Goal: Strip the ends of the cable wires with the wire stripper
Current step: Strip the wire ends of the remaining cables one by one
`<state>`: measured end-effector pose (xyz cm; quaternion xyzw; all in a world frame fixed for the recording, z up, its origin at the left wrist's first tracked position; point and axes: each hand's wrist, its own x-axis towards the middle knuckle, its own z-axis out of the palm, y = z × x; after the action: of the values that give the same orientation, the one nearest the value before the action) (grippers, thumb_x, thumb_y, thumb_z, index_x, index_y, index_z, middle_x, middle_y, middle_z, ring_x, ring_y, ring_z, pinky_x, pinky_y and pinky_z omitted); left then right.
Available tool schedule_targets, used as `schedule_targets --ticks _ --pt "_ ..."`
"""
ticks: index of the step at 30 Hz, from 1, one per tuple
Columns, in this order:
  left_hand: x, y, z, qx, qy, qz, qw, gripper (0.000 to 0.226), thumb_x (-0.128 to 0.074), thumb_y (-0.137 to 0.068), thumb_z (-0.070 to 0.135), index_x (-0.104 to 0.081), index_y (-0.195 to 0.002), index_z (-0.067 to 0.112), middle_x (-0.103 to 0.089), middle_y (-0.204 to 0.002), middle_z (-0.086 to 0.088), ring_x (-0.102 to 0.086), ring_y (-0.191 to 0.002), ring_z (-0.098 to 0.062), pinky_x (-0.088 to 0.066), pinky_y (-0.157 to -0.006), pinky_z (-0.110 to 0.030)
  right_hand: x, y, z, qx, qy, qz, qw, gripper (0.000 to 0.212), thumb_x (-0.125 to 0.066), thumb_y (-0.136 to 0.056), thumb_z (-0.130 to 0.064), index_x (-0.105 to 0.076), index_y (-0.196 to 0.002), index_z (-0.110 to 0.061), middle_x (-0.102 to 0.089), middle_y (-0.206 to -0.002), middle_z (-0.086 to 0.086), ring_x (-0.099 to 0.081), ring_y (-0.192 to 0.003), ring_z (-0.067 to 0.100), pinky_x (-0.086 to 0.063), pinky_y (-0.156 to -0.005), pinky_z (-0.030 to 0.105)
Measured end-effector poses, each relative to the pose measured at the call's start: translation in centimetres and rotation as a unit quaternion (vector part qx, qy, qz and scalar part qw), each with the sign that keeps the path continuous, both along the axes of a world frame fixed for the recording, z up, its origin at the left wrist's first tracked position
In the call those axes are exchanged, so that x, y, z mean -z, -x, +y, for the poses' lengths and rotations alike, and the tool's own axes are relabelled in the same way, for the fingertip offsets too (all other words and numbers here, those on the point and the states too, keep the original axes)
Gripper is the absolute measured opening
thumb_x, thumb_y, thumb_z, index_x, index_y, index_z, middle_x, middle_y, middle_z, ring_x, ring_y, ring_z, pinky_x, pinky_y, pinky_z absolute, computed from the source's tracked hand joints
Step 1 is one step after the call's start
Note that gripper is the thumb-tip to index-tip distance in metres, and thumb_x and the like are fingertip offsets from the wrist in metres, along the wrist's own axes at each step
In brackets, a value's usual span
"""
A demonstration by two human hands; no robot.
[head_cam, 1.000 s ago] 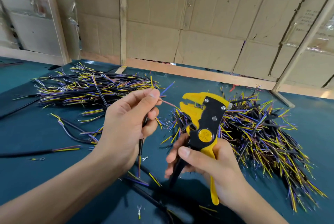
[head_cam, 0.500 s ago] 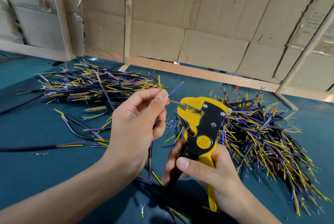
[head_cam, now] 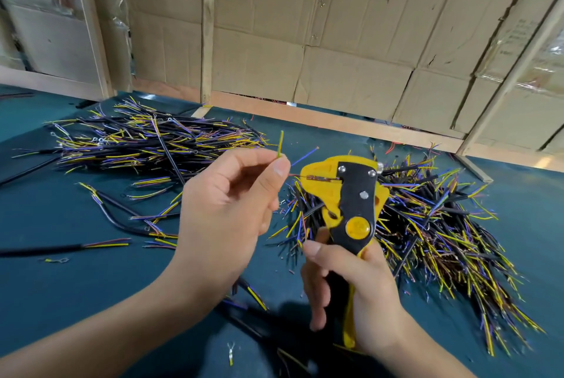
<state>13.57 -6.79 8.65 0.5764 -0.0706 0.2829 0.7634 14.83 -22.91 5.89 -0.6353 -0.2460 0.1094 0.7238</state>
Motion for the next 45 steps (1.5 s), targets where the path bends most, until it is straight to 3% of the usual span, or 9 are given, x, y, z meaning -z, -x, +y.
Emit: schedule_targets --ticks 6,12,17,21,26,32,36,40,45 --pt "-0.8 -1.5 2.9 -0.068 -0.150 -0.042 0.985 0.003 -0.069 -0.090 0.027 -0.070 -0.091 0.024 -0.059 -0.061 0.010 -0.047 -0.050 -0.007 -0.038 -0.049 -0.014 -1.3 -0.7 -0.9 -0.163 -0.086 0.155 0.971 0.056 -0.085 -0.072 -0.043 -0.070 -0.100 0.003 -0.065 -0.083 0.026 -0.068 -0.073 0.044 -0.057 -0.070 0.048" --pt "-1.7 -2.2 6.0 -0.132 -0.331 -0.074 0.931 0.014 -0.066 -0.089 0.027 -0.063 -0.089 0.041 -0.069 -0.083 0.024 -0.062 -0.069 0.003 -0.049 -0.068 -0.016 -1.3 -1.2 -1.2 -0.162 -0.062 0.147 0.974 0.051 -0.085 -0.073 -0.039 -0.071 -0.102 0.001 -0.066 -0.085 0.025 -0.069 -0.074 0.043 -0.058 -0.071 0.048" --pt "-1.4 -2.1 5.7 -0.126 -0.393 -0.089 0.906 0.007 -0.066 -0.089 0.025 -0.065 -0.092 0.031 -0.069 -0.085 0.010 -0.063 -0.075 -0.013 -0.050 -0.070 -0.027 -0.8 -1.4 -1.2 -0.167 -0.043 0.133 0.976 0.049 -0.083 -0.077 -0.037 -0.070 -0.105 0.000 -0.068 -0.087 0.024 -0.069 -0.077 0.044 -0.056 -0.078 0.059" --pt "-1.2 -1.9 5.5 -0.112 -0.405 -0.097 0.902 0.006 -0.066 -0.090 0.020 -0.066 -0.094 0.025 -0.068 -0.084 0.012 -0.062 -0.075 -0.007 -0.046 -0.068 -0.016 -0.5 -1.5 -1.1 -0.161 -0.035 0.127 0.978 0.050 -0.084 -0.075 -0.036 -0.069 -0.105 0.002 -0.067 -0.087 0.026 -0.068 -0.077 0.045 -0.055 -0.078 0.059" --pt "-1.2 -2.0 5.6 -0.108 -0.404 -0.102 0.903 0.004 -0.063 -0.091 0.023 -0.066 -0.093 0.020 -0.068 -0.083 0.002 -0.061 -0.072 -0.023 -0.047 -0.067 -0.037 -0.3 -1.5 -1.0 -0.154 -0.037 0.130 0.979 0.051 -0.085 -0.075 -0.034 -0.068 -0.105 0.004 -0.066 -0.087 0.027 -0.069 -0.077 0.044 -0.054 -0.080 0.061" --pt "-1.1 -2.0 5.5 -0.113 -0.452 -0.127 0.876 0.012 -0.063 -0.091 0.016 -0.069 -0.094 0.006 -0.067 -0.087 -0.002 -0.062 -0.077 -0.022 -0.047 -0.069 -0.037 -0.2 -1.6 -1.1 -0.157 -0.037 0.121 0.979 0.045 -0.084 -0.077 -0.027 -0.067 -0.105 0.004 -0.066 -0.087 0.026 -0.068 -0.077 0.045 -0.054 -0.078 0.059" --pt "-1.0 -2.0 5.2 -0.109 -0.461 -0.143 0.869 0.010 -0.063 -0.091 0.015 -0.069 -0.093 0.006 -0.065 -0.087 0.003 -0.058 -0.074 -0.014 -0.045 -0.067 -0.027 -0.3 -1.3 -0.9 -0.128 0.006 0.090 0.988 0.019 -0.075 -0.080 -0.021 -0.065 -0.078 -0.005 -0.062 -0.066 0.016 -0.066 -0.056 0.035 -0.052 -0.058 0.037" --pt "-0.5 -2.1 4.7 -0.103 -0.466 -0.150 0.866 0.009 -0.064 -0.092 0.016 -0.069 -0.094 0.010 -0.065 -0.088 0.004 -0.059 -0.076 -0.015 -0.047 -0.067 -0.029 0.5 -0.5 0.1 -0.019 0.001 0.085 0.996 0.036 -0.076 -0.068 -0.032 -0.049 -0.056 -0.010 -0.044 -0.044 0.012 -0.046 -0.032 0.024 -0.036 -0.042 0.035" --pt "0.1 -2.9 4.9 -0.125 -0.447 -0.131 0.876 0.009 -0.065 -0.092 0.014 -0.069 -0.099 0.011 -0.064 -0.090 0.006 -0.059 -0.080 -0.008 -0.045 -0.072 -0.019 -0.1 -0.3 0.2 -0.142 -0.134 0.180 0.964 0.058 -0.086 -0.070 -0.040 -0.067 -0.100 0.005 -0.063 -0.080 0.024 -0.067 -0.071 0.043 -0.054 -0.069 0.052"
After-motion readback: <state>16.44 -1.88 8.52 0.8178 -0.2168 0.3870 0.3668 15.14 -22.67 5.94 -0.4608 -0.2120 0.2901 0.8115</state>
